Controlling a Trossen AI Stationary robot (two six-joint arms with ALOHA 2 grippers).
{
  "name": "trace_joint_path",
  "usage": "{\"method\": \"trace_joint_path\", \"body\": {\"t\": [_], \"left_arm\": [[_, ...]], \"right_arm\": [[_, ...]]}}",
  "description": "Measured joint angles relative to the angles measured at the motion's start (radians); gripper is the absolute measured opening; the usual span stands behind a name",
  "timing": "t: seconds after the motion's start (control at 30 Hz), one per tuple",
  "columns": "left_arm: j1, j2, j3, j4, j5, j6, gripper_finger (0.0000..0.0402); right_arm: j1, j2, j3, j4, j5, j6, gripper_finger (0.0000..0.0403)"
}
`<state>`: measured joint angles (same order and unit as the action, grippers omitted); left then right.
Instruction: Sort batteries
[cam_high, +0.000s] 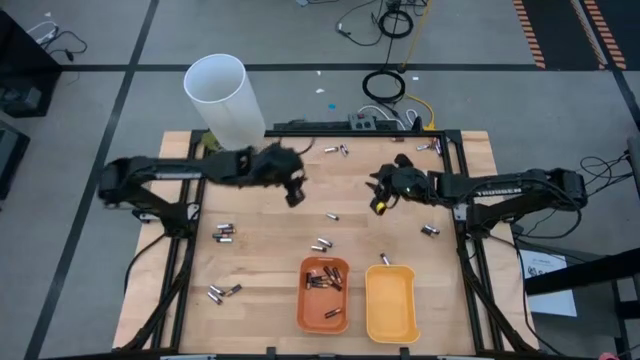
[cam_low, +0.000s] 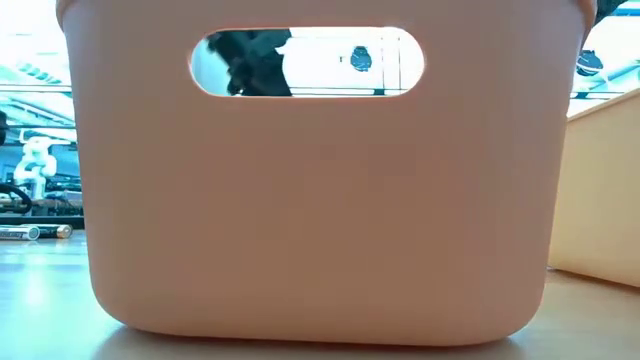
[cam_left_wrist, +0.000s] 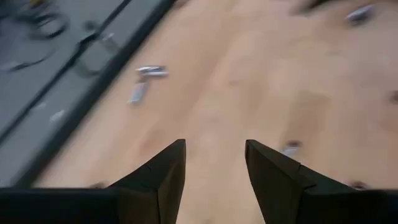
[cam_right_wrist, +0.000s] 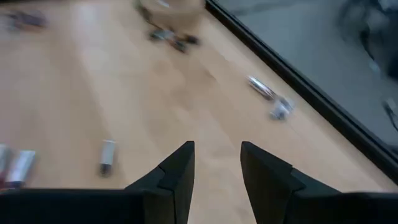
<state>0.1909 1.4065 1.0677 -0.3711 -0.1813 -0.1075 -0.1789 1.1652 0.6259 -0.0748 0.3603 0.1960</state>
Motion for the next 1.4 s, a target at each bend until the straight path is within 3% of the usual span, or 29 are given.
{"method": "trace_joint_path", "body": {"t": [0.2,0.37,0.47,0.6,0.77,1.0,1.2,1.4], "left_arm": [[-0.041,-0.098,-0.376,0.588,0.238,0.015,0.0177],[-0.049,-0.098,-0.531,0.893,0.305,0.037,0.0177],[-0.049,-0.098,-0.554,0.945,0.305,0.066,0.0177],[-0.049,-0.098,-0.553,0.976,0.306,0.094,0.0177],[-0.048,-0.098,-0.553,0.975,0.364,0.109,0.0177],[-0.048,-0.098,-0.553,0.958,0.394,0.115,0.0177],[-0.048,-0.098,-0.553,0.919,0.394,0.116,0.0177],[-0.047,-0.098,-0.553,0.901,0.394,0.116,0.0177]], "right_arm": [[-0.134,0.000,0.095,-0.345,-0.082,0.075,0.0121],[-0.168,0.002,0.174,-0.468,-0.109,0.076,0.0121],[-0.240,0.034,0.256,-0.492,-0.108,0.108,0.0119],[-0.398,0.169,0.403,-0.645,-0.174,0.154,0.0106],[-0.543,0.394,0.565,-0.756,-0.180,0.030,0.0090],[-0.627,0.622,0.708,-0.771,-0.185,-0.110,0.0090],[-0.680,0.713,0.762,-0.771,-0.185,-0.136,0.0093],[-0.714,0.737,0.774,-0.822,-0.204,-0.208,0.0141]]}}
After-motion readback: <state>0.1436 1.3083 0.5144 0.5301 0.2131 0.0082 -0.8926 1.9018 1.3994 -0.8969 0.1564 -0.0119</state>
